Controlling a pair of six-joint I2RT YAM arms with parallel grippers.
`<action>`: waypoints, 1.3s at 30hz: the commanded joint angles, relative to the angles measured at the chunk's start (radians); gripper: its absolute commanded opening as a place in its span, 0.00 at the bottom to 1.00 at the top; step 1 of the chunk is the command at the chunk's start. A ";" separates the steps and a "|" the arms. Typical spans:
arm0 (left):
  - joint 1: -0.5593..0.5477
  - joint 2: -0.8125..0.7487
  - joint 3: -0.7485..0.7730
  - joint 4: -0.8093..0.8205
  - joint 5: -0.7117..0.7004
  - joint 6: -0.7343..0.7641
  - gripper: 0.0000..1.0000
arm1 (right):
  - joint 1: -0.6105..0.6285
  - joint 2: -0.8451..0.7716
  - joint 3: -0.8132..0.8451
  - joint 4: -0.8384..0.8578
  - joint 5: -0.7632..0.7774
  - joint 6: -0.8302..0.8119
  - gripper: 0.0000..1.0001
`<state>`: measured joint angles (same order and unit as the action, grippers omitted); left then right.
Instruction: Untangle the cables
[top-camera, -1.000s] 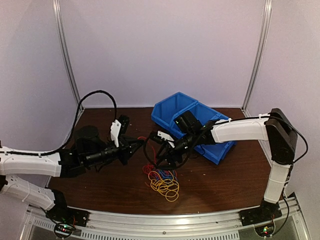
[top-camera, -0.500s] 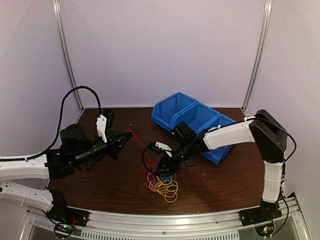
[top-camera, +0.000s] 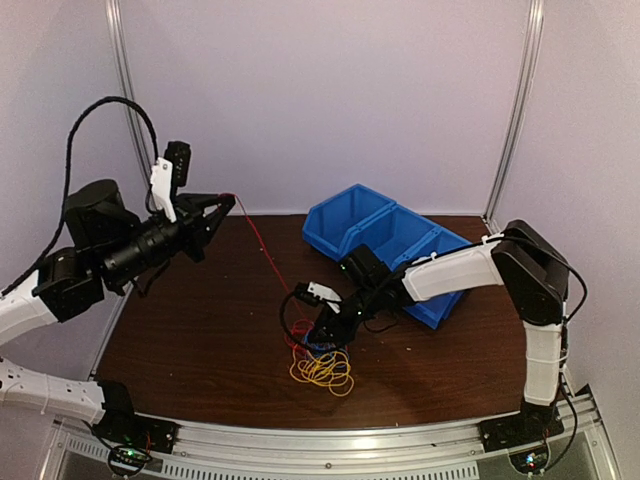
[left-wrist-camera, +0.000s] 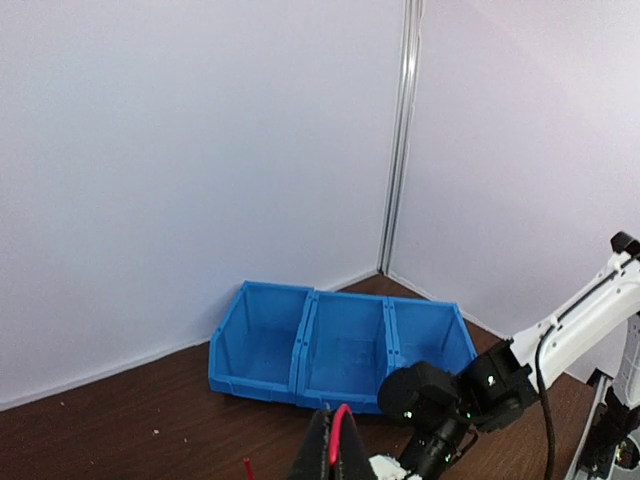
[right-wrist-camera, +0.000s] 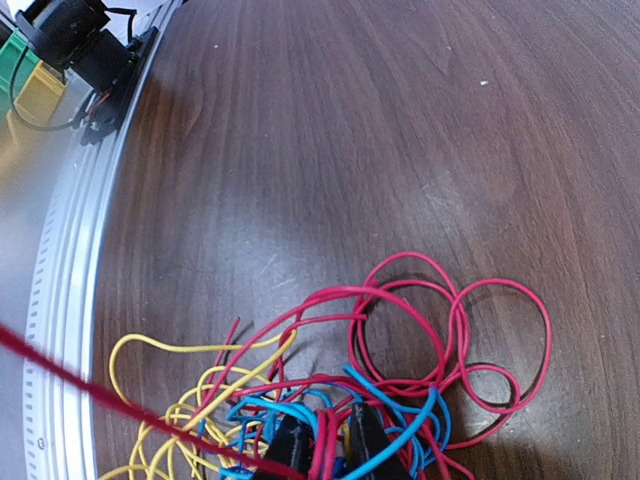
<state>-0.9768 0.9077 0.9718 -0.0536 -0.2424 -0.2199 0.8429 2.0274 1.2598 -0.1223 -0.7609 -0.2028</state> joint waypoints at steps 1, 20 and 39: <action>0.008 -0.016 0.223 0.059 -0.048 0.115 0.00 | -0.009 0.027 -0.008 -0.053 0.072 0.000 0.15; 0.008 0.033 0.541 -0.069 -0.133 0.278 0.00 | -0.113 -0.061 -0.047 -0.129 0.134 -0.065 0.24; 0.008 -0.060 -0.070 0.036 -0.022 -0.122 0.00 | -0.078 -0.181 0.115 -0.423 0.032 -0.348 0.69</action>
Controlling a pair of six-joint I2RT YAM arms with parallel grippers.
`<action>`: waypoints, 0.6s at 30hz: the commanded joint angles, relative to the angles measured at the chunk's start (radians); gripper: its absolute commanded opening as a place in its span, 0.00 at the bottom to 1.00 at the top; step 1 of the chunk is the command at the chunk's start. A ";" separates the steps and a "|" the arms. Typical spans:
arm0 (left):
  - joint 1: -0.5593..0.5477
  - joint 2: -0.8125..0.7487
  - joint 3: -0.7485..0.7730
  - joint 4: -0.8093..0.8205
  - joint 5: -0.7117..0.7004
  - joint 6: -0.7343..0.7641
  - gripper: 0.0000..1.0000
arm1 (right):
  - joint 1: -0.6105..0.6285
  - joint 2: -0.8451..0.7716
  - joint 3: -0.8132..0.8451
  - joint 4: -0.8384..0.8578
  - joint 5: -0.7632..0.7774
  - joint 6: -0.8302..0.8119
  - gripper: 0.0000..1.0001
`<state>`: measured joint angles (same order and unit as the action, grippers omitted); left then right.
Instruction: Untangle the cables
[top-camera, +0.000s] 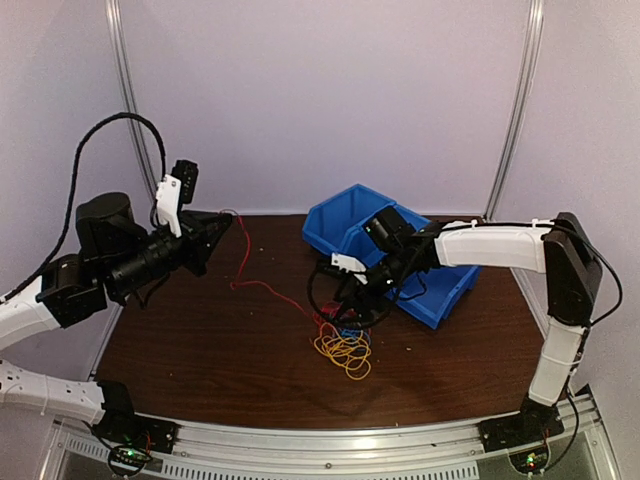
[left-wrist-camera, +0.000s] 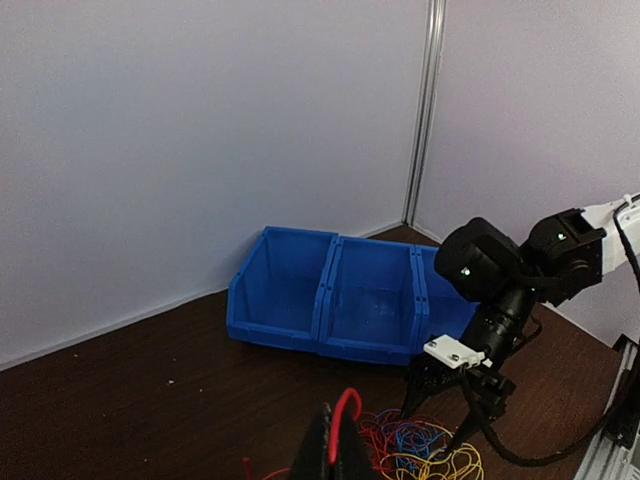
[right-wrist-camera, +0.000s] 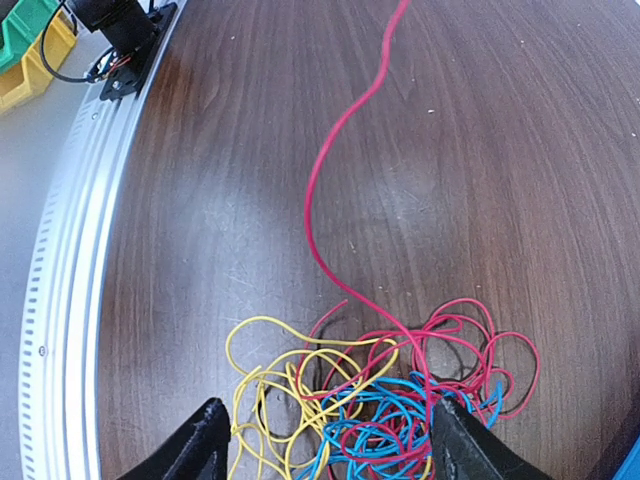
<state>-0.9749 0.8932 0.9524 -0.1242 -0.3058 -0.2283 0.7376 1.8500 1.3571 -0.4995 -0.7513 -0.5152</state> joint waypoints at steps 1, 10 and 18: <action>0.006 -0.048 -0.059 0.104 0.044 -0.117 0.00 | 0.044 0.009 0.025 -0.032 0.074 -0.030 0.69; 0.006 -0.073 -0.081 0.084 0.029 -0.123 0.00 | 0.114 0.121 0.155 -0.012 0.194 -0.004 0.69; 0.007 -0.100 -0.101 0.083 0.014 -0.122 0.00 | 0.126 0.200 0.238 -0.042 0.179 0.009 0.54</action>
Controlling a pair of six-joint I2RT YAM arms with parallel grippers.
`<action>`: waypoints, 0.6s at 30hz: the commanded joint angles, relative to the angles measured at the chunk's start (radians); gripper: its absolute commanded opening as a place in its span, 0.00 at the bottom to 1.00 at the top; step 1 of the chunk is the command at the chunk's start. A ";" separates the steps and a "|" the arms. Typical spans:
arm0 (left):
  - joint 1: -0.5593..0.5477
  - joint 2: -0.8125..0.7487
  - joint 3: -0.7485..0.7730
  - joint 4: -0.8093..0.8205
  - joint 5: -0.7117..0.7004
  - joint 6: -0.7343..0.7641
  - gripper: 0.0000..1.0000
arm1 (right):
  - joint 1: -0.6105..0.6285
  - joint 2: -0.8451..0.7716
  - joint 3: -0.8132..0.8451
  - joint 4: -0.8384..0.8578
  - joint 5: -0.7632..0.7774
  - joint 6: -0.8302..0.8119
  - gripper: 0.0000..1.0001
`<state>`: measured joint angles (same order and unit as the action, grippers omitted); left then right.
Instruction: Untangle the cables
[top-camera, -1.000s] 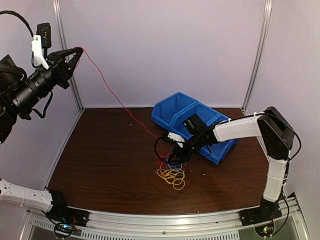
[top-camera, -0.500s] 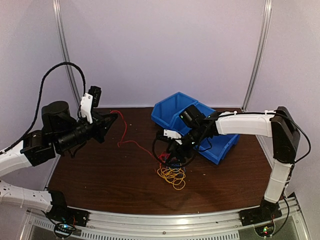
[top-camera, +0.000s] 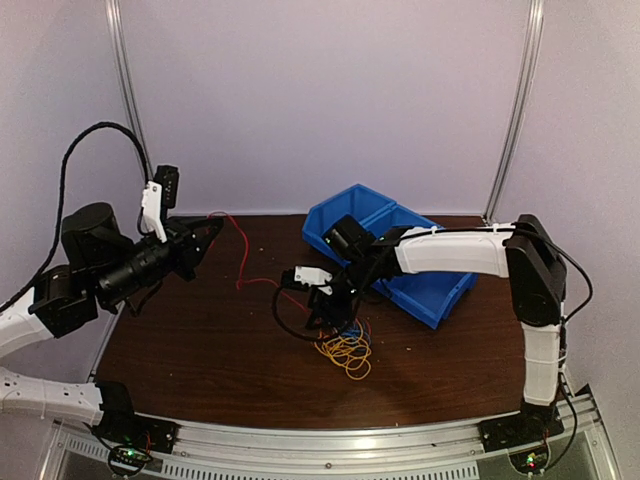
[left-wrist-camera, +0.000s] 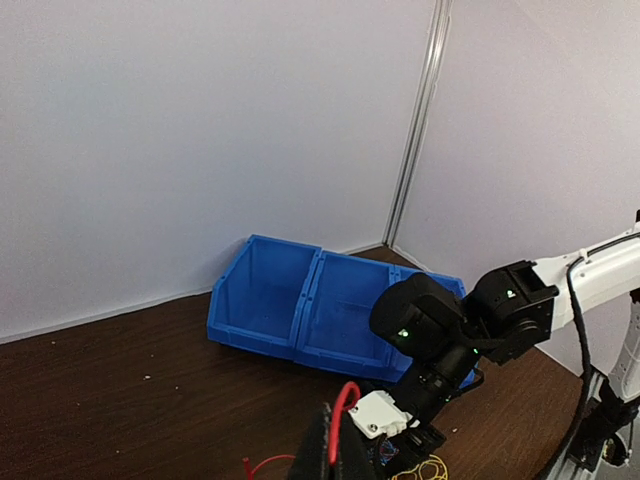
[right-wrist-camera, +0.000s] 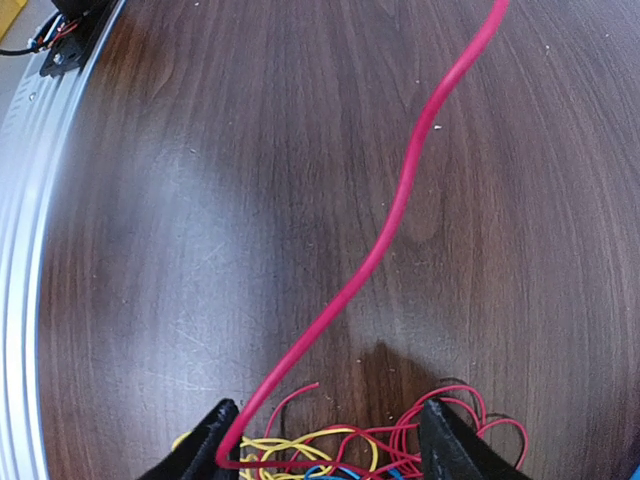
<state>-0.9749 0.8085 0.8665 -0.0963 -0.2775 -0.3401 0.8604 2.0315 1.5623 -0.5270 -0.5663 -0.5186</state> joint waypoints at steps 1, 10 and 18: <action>0.005 -0.017 -0.018 0.055 -0.015 -0.010 0.00 | 0.004 0.016 0.034 -0.010 -0.023 0.017 0.47; 0.006 0.011 -0.033 0.040 -0.085 0.022 0.00 | 0.003 -0.087 0.141 -0.037 -0.077 0.080 0.00; 0.006 0.041 -0.093 0.080 -0.085 0.013 0.10 | -0.009 -0.229 0.328 -0.096 -0.073 0.093 0.00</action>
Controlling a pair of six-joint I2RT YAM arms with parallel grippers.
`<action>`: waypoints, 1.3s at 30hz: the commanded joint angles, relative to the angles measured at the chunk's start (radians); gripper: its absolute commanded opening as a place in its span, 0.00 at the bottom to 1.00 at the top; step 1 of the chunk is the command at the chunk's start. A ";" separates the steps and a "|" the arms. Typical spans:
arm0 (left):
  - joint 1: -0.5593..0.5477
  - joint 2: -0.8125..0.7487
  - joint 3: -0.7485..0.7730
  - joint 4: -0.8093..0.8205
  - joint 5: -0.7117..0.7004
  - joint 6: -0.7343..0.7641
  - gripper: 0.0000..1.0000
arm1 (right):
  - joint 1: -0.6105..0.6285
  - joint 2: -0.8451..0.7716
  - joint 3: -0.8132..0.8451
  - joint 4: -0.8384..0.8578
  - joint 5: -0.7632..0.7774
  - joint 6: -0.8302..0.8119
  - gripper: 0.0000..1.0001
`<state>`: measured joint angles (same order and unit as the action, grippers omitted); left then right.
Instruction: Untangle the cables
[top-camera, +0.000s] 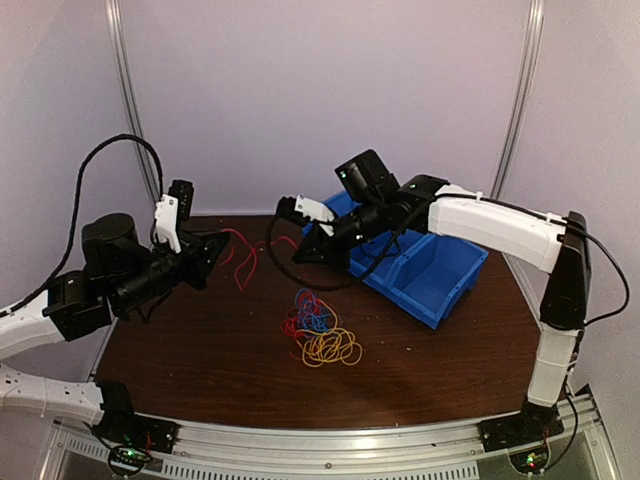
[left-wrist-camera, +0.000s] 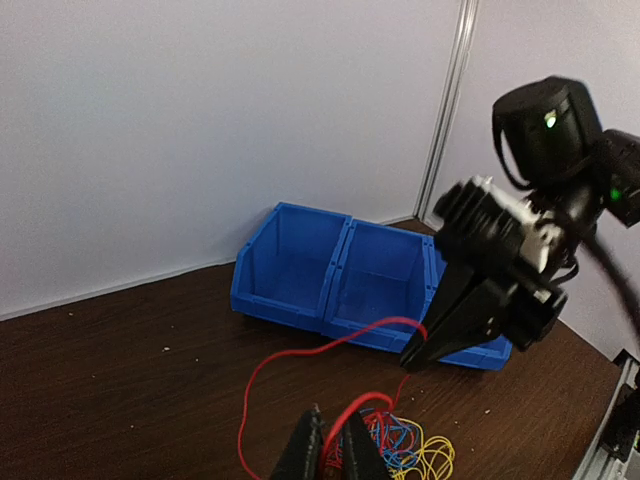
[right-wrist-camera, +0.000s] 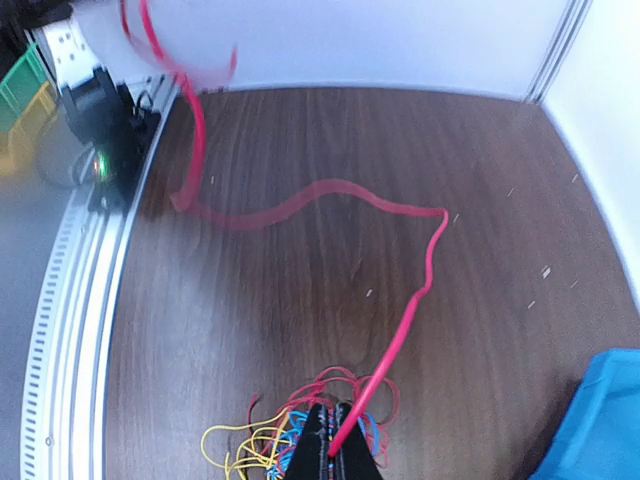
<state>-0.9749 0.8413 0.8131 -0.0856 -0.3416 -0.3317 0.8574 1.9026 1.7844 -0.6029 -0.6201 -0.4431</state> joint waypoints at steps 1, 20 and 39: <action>0.005 0.008 -0.050 0.071 -0.024 0.005 0.11 | -0.008 -0.113 0.125 -0.021 -0.016 0.016 0.00; 0.006 0.004 -0.385 0.323 0.079 -0.092 0.59 | -0.014 -0.080 -0.104 0.071 -0.032 0.105 0.00; -0.068 0.346 -0.424 0.922 0.260 -0.021 0.55 | -0.014 -0.103 -0.086 0.086 0.008 0.134 0.00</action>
<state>-1.0309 1.0412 0.3347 0.6361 -0.0597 -0.4095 0.8494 1.8530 1.6653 -0.5400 -0.6361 -0.3267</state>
